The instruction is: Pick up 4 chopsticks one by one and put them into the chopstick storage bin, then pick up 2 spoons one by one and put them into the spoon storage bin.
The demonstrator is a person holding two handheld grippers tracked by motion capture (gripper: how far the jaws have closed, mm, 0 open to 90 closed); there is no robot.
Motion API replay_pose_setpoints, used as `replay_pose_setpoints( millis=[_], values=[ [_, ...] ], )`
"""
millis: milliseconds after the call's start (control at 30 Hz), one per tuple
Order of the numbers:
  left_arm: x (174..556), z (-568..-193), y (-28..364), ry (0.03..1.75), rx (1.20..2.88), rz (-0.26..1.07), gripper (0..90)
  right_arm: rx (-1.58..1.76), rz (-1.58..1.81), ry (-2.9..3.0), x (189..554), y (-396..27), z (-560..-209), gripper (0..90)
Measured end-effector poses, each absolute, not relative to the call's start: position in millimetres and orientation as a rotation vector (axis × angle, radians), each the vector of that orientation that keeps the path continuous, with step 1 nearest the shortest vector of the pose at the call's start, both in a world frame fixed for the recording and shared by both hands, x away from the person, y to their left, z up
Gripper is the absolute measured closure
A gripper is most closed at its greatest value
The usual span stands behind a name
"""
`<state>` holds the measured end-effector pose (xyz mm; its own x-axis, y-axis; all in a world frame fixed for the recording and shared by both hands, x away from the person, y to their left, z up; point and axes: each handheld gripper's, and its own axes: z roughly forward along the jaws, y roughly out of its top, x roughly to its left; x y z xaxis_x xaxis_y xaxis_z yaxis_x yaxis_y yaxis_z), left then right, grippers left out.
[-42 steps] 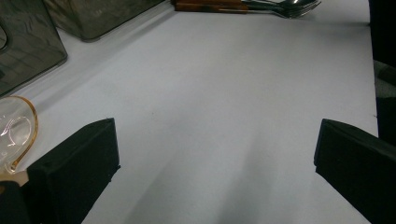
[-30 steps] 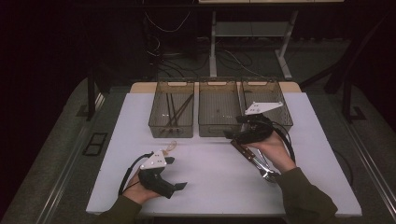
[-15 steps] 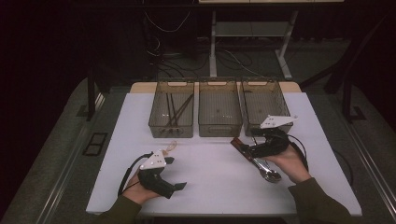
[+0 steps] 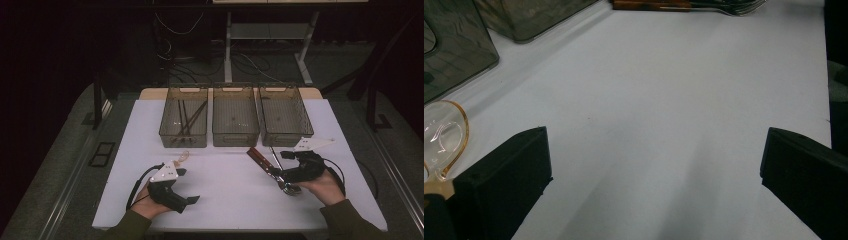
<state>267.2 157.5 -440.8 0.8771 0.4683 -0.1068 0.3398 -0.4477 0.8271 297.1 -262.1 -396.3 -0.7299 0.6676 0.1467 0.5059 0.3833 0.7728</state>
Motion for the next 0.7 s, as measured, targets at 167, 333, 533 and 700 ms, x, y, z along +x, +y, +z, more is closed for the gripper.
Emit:
replay_pose_setpoints(
  millis=[167,333,533,700],
  values=[
    [267,-440,158,0.586,2.080,0.172,0.0,1.082,1.257,2.476,286,-271,-403,32.8],
    [268,-440,159,0.585,2.083,0.173,0.0,1.097,1.222,2.509,276,-279,-409,58.3],
    [267,-441,159,0.584,2.079,0.175,0.0,1.142,1.137,2.544,268,-286,-419,81.7],
    [267,-441,157,0.584,2.084,0.175,0.0,1.130,1.087,2.582,263,-285,-424,89.7]
  ],
)
